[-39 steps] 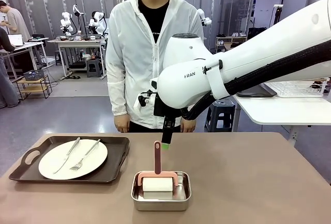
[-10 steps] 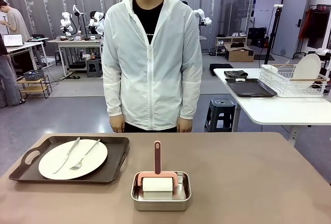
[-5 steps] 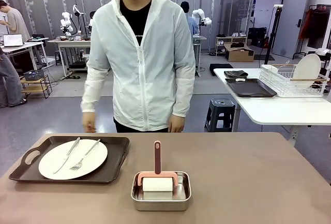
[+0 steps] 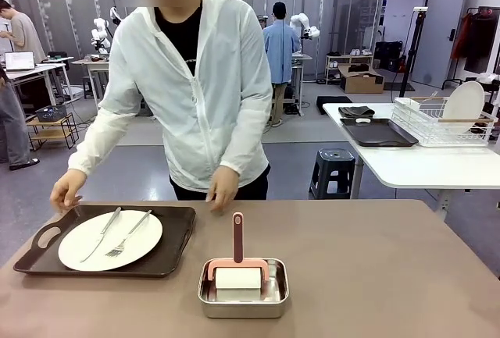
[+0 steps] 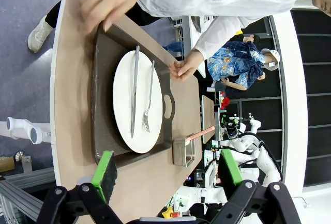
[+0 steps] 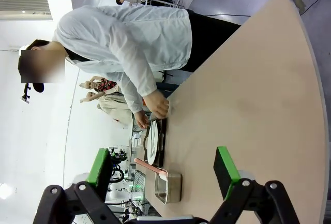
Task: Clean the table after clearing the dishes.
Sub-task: When the right (or left) Handle tray is removed, use the right hand (or left hand) to clean the right (or left) side of the table with the Lint Roller.
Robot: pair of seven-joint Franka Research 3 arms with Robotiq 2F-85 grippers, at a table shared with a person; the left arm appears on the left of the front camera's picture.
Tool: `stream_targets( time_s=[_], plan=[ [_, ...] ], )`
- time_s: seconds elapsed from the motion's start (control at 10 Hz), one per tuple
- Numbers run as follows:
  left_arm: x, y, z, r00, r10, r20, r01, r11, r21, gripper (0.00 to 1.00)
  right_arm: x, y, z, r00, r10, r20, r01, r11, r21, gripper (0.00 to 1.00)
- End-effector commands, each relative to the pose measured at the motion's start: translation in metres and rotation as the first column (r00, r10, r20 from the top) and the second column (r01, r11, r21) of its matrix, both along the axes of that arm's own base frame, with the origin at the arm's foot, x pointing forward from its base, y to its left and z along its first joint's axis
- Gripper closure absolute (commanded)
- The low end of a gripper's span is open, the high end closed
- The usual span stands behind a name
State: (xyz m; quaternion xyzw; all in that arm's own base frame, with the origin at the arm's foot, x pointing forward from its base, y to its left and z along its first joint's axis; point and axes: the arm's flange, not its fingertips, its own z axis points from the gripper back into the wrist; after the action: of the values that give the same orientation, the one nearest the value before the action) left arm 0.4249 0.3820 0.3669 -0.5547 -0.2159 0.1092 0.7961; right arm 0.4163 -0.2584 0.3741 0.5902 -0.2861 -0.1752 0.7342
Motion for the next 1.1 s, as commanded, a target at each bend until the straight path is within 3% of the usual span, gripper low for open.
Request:
stream_targets(
  time_s=[0.0, 1.0],
  plan=[
    [-0.003, 0.0008, 0.0024, 1.0, -0.001, 0.004, 0.001, 1.0, 0.008, 0.0, -0.0004, 0.0, 0.0018, 1.0, 0.015, 0.005, -0.015, 1.0, -0.007, 0.0],
    [-0.003, 0.0008, 0.0024, 1.0, -0.001, 0.004, 0.001, 1.0, 0.008, 0.0, -0.0004, 0.0, 0.0018, 1.0, 0.015, 0.005, -0.015, 1.0, -0.007, 0.0]
  ],
)
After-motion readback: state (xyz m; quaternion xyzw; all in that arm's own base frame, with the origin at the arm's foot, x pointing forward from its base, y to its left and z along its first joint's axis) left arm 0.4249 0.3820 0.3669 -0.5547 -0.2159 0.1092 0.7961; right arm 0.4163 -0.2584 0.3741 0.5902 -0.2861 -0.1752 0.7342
